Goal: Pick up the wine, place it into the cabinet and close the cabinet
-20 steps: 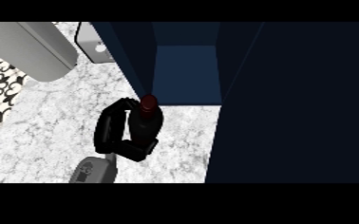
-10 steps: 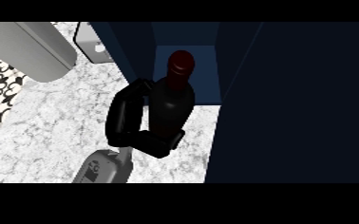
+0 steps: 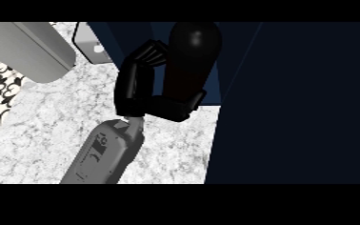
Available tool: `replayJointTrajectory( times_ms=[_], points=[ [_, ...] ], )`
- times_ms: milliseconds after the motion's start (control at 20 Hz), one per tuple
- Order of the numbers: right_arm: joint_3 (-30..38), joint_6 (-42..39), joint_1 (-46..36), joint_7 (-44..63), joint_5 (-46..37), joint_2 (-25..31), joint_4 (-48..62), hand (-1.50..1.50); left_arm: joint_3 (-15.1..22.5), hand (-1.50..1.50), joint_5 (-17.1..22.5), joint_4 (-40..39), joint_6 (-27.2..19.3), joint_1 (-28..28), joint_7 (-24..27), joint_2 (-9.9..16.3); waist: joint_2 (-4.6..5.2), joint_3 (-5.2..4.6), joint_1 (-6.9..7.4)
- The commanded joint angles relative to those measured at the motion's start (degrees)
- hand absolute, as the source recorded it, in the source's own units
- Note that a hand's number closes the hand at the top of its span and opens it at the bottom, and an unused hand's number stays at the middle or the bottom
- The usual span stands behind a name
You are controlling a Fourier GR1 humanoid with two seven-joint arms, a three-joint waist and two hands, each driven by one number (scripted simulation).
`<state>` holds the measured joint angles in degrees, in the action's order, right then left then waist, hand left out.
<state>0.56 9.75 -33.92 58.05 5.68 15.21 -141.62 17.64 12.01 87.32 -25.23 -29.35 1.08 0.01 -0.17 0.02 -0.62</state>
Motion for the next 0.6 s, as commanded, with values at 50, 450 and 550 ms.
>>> replayJointTrajectory(
  times_ms=[50,450,550],
  points=[
    [3.8,-1.3,-1.4,2.5,7.4,1.2,-0.8,-1.50,0.4,1.50,-0.5,-6.6,-5.2,-6.3,1.9,0.0,0.18,-0.02,-0.22],
    [1.0,-0.9,-0.5,1.9,4.5,-0.3,-2.7,-1.50,0.3,1.50,-3.9,-16.4,-4.3,-9.6,6.9,0.0,0.13,-0.05,-0.14],
    [1.7,-0.2,-0.8,5.8,4.7,1.0,-5.6,-1.50,-2.0,1.50,-4.5,-19.4,-2.3,-10.4,9.5,1.1,0.08,-0.07,-0.49]
  ],
)
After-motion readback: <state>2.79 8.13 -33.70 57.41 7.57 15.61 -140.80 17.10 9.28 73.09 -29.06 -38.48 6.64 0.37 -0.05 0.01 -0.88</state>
